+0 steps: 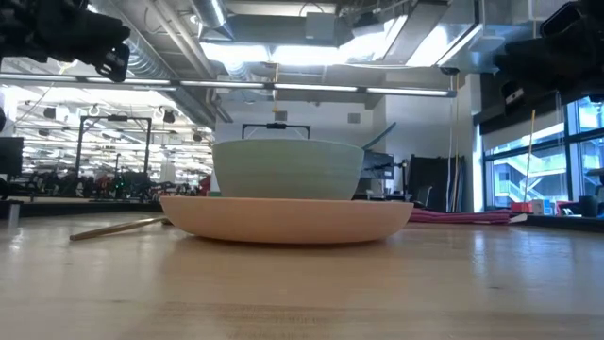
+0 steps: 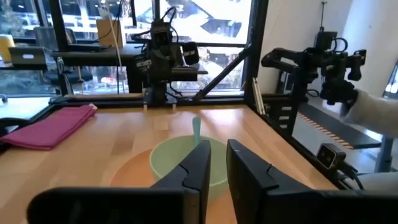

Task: Set table place
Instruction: Return to Home Position

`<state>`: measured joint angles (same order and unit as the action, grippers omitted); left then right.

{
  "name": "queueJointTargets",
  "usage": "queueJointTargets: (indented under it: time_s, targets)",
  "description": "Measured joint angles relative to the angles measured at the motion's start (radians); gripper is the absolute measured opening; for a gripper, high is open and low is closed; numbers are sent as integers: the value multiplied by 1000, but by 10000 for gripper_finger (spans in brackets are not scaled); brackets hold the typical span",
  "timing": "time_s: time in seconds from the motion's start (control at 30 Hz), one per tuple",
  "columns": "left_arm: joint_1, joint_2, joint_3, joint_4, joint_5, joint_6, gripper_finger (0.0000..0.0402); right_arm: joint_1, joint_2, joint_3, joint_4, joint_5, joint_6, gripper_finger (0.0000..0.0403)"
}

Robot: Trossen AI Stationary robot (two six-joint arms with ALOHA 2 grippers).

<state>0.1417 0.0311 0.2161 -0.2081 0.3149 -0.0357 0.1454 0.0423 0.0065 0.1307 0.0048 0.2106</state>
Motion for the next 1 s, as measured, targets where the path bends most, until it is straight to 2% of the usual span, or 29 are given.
queueJointTargets:
  time_s: [0.1, 0.43, 0.53, 0.63, 0.8, 0.87, 1.0]
  targets:
    - [0, 0, 0, -17, 6, -6, 51, -40, 0, 0, -1, -35, 12, 81]
    - [0, 0, 0, -45, 8, 21, 64, -136, 1, 0, -22, -34, -66, 81]
    - [0, 0, 0, -45, 6, 56, 67, -151, 1, 0, -30, -5, -109, 81]
    - [0, 0, 0, -45, -7, 63, 70, -161, 1, 0, -29, 12, -78, 81]
    - [0, 0, -23, -27, -181, 0, 74, -162, 1, 0, -32, 11, -63, 81]
    - [0, 0, -71, 0, -209, -19, 75, -162, 1, 0, -32, 11, -59, 81]
    - [0, 2, -193, 209, -151, -57, 71, -162, 1, 0, -32, 11, -69, 81]
